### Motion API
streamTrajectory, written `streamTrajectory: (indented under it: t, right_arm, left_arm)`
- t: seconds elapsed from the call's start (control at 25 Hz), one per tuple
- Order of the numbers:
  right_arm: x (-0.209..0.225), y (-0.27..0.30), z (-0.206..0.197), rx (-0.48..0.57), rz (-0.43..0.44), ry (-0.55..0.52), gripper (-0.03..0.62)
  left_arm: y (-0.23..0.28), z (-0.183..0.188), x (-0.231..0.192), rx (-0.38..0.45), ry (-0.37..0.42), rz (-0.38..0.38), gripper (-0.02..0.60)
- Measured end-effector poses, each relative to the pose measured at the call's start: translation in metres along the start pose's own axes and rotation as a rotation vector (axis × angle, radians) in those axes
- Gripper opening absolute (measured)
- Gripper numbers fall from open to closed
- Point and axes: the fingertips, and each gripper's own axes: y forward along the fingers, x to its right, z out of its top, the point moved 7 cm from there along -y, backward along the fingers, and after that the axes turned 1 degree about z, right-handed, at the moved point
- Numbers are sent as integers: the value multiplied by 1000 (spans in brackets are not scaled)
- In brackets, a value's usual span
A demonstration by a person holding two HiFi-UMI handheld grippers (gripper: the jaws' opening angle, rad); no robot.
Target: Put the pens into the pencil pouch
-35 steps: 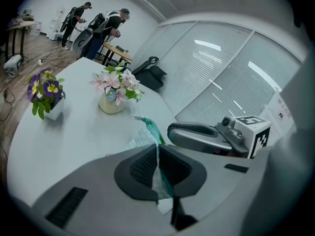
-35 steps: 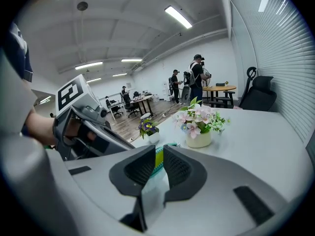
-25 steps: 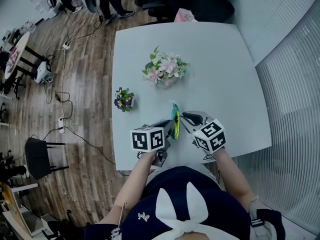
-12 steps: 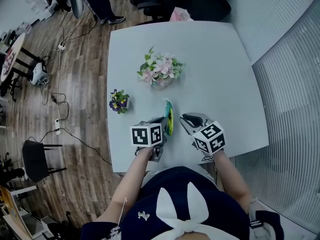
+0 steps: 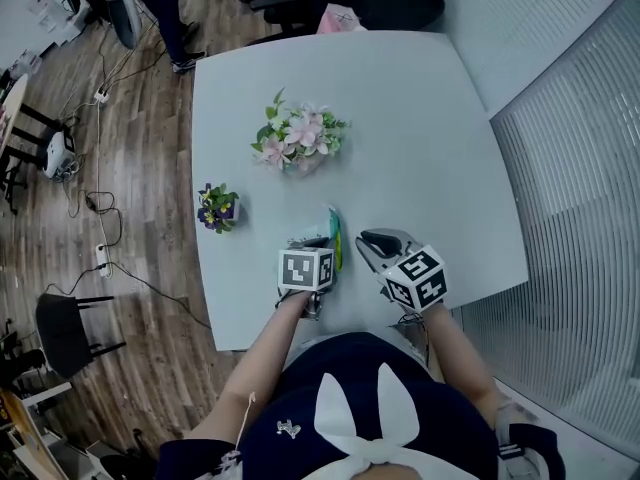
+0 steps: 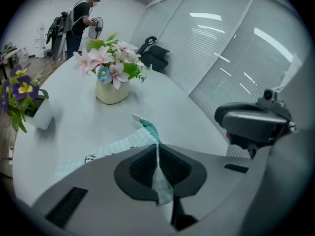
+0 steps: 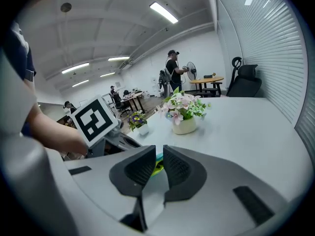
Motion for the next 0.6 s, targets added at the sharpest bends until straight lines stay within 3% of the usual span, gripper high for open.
streamTrajectory:
  t: [0.12,0.6]
  right_arm:
    - [7,-3,-3,-9,-11,11,51]
    - [18,-2,-14,-40,-33,50,51]
  left_arm:
    - [16,-8,-1,-48,46,26,31]
    - [51,-37,-11,-139,49,8,32]
